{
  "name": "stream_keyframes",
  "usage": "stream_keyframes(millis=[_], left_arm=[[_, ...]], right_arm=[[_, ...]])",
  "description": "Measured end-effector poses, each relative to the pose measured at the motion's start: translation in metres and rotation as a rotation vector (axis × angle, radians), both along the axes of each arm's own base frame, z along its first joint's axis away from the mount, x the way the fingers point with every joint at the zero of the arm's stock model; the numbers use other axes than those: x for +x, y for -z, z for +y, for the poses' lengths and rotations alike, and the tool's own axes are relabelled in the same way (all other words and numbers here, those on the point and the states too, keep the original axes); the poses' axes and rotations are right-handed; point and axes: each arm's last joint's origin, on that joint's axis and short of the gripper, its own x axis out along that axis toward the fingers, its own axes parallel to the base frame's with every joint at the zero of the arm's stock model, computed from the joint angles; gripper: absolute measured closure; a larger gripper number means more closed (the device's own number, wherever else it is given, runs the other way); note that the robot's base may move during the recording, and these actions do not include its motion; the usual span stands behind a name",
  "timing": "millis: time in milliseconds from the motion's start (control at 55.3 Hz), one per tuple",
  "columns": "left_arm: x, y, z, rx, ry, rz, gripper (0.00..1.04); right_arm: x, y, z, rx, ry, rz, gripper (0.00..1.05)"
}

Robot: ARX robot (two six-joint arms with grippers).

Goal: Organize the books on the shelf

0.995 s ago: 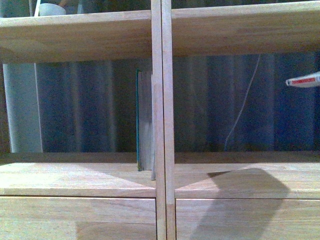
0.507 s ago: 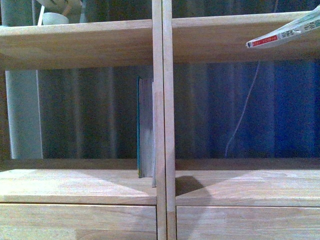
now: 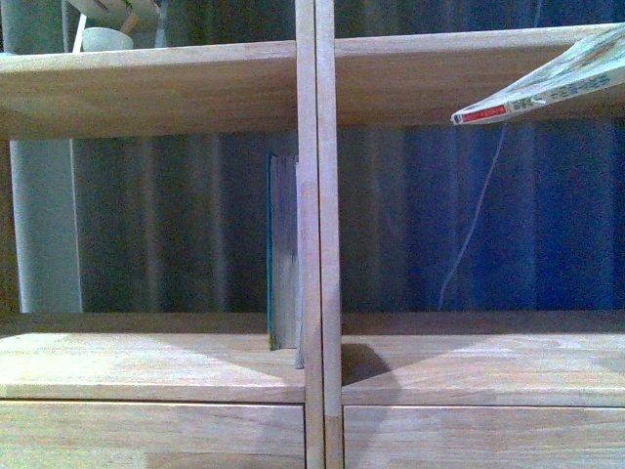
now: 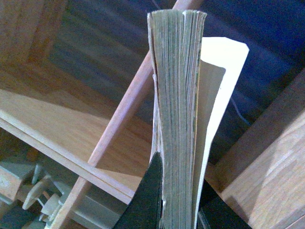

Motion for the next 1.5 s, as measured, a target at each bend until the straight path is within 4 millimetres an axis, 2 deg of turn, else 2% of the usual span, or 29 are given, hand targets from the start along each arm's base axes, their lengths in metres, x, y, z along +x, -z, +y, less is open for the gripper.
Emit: stream_keyframes(millis=[127, 289, 434, 579, 760, 905, 1158, 1502], left_arm=[[0.032, -0.033, -0.007, -0.118, 0.063, 0.029, 0.07], [0.062, -0.060, -0.028, -0.314, 0.219, 0.121, 0.07], [0.074, -0.080, -0.052, -0.485, 0.344, 0.175, 0.07], [0.075, -0.094, -0.080, -0.619, 0.448, 0.206, 0.07], [0.076, -0.093, -0.106, -0.673, 0.501, 0.238, 0.07], [0.082, -0.090, -0.115, -0.713, 0.495, 0.238, 0.07], [0.088, -0.096, -0.123, -0.749, 0.527, 0.210, 0.07], [0.087, -0.108, -0.122, -0.780, 0.556, 0.154, 0.07]], right_arm=[[0.011, 0.000, 0.010, -0.020, -0.042, -0.004, 0.97], [0.018, -0.010, 0.019, -0.025, -0.094, -0.044, 0.97], [0.020, -0.020, 0.023, -0.026, -0.115, -0.072, 0.97], [0.023, -0.028, 0.028, -0.019, -0.134, -0.097, 0.97], [0.024, -0.030, 0.037, -0.016, -0.171, -0.097, 0.97], [0.021, -0.032, 0.046, -0.006, -0.218, -0.101, 0.97], [0.009, -0.036, 0.062, 0.010, -0.309, -0.122, 0.97], [-0.001, -0.037, 0.074, 0.032, -0.378, -0.133, 0.97]])
